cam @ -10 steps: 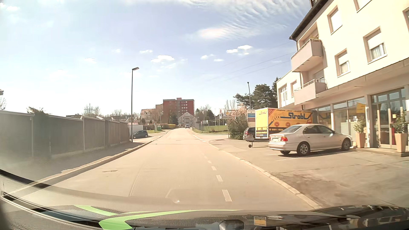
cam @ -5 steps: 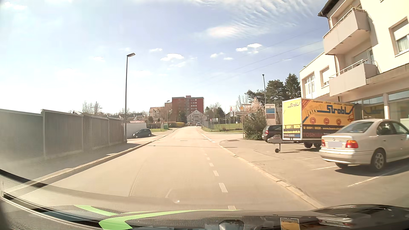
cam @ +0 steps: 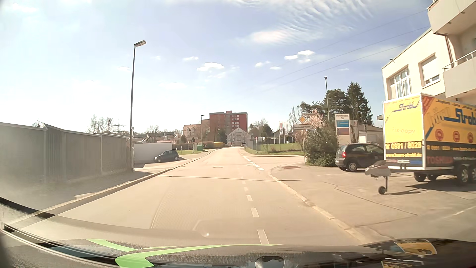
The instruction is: Follow the waypoints while adhering to traffic rules and regulations
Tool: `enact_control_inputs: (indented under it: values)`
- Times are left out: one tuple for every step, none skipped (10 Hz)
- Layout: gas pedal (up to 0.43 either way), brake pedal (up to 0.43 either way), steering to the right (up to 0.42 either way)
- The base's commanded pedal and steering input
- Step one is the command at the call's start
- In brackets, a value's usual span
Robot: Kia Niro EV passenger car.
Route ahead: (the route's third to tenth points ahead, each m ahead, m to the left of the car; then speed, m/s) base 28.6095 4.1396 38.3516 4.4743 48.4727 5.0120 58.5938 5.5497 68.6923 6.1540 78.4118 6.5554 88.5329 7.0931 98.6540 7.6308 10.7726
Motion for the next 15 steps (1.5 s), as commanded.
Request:
enact_control_inputs:
  values:
    - [0.079, 0.0, -0.031]
    - [0.039, 0.0, -0.03]
    - [0.047, 0.0, -0.028]
    - [0.047, 0.0, -0.026]
    - [0.047, 0.0, -0.023]
    - [0.047, 0.0, -0.021]
    - [0.047, 0.0, -0.019]
    - [0.047, 0.0, -0.019]
    - [0.047, 0.0, -0.018]
    - [0.047, 0.0, -0.017]
    - [0.047, 0.0, -0.013]
    - [0.047, 0.0, -0.008]
    - [0.047, 0.0, -0.008]
    - [0.047, 0.0, -0.006]
    - [0.079, 0.0, 0.0]
